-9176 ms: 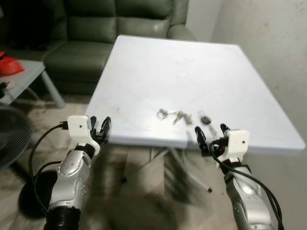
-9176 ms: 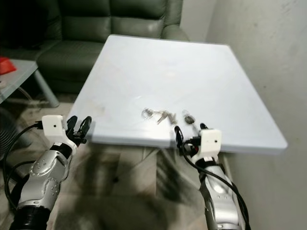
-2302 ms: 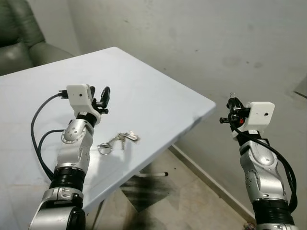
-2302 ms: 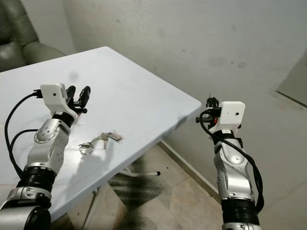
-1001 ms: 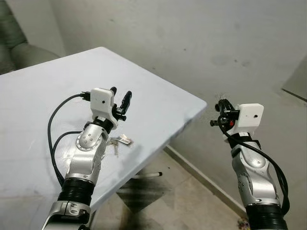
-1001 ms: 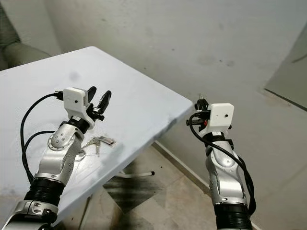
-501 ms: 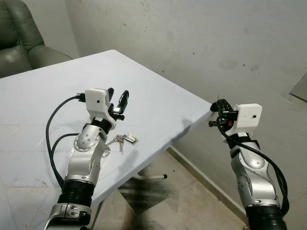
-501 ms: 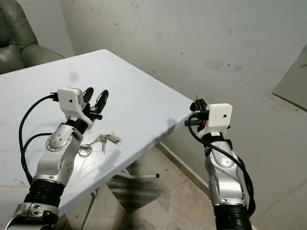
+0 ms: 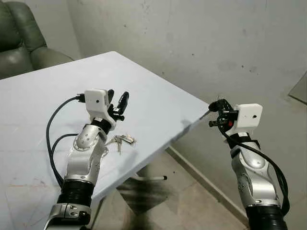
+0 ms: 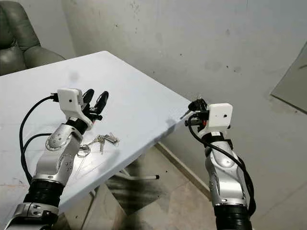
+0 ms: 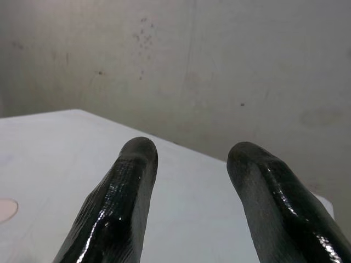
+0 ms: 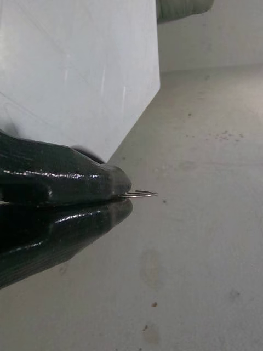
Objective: Hang keys on a hook
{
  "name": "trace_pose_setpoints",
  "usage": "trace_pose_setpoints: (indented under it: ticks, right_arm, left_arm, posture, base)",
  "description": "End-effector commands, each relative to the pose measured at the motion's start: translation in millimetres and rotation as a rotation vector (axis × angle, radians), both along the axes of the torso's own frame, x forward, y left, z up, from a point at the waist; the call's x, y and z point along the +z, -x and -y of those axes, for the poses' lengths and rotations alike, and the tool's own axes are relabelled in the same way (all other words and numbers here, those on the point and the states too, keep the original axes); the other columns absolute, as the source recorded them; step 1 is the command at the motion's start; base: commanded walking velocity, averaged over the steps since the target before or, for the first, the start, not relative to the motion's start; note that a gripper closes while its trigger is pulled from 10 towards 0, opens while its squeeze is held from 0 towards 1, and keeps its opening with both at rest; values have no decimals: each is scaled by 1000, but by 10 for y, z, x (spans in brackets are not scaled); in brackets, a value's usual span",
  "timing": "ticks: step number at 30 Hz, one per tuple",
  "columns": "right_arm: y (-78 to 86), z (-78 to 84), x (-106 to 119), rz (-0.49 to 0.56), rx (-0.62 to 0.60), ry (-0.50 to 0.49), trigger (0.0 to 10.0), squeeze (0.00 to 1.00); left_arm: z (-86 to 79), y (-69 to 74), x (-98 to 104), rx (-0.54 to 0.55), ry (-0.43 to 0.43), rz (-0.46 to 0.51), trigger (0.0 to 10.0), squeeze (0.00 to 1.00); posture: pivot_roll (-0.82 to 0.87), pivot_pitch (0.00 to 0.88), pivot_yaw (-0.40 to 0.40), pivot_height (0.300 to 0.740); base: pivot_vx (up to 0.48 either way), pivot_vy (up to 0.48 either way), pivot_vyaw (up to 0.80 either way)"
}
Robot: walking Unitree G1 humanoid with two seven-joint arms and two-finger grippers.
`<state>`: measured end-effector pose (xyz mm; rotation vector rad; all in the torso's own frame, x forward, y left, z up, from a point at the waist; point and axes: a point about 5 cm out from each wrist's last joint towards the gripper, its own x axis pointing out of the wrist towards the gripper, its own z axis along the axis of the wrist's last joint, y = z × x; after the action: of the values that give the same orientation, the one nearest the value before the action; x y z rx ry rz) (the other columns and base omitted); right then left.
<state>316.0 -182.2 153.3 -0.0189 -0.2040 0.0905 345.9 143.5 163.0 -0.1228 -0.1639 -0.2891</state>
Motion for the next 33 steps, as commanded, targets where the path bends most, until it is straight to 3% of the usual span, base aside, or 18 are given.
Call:
trace_pose_setpoints:
  ticks: [1, 9, 26, 33]
  right_arm:
    - [-6, 15, 59, 17, -2, -4, 10000, 0]
    - [-9, 25, 41, 3, -11, -7, 10000, 0]
    - [-21, 40, 33, -8, -17, -12, 10000, 0]
    - [-31, 33, 31, -12, -9, -7, 10000, 0]
  left_arm:
    - [9, -4, 47, -13, 5, 11, 10000, 0]
    - [19, -8, 57, -23, 4, 11, 10000, 0]
    - [46, -23, 67, -30, -2, 11, 10000, 0]
    - [62, -10, 52, -23, -29, 27, 10000, 0]
  posture:
    - [-114, 0, -17, 740]
    - [-119, 0, -11, 740]
    - [-118, 0, -15, 740]
    - [-114, 0, -19, 740]
  base:
    - [398, 0, 0]
    - [401, 0, 0]
    - [392, 0, -662]
    - [0, 0, -643]
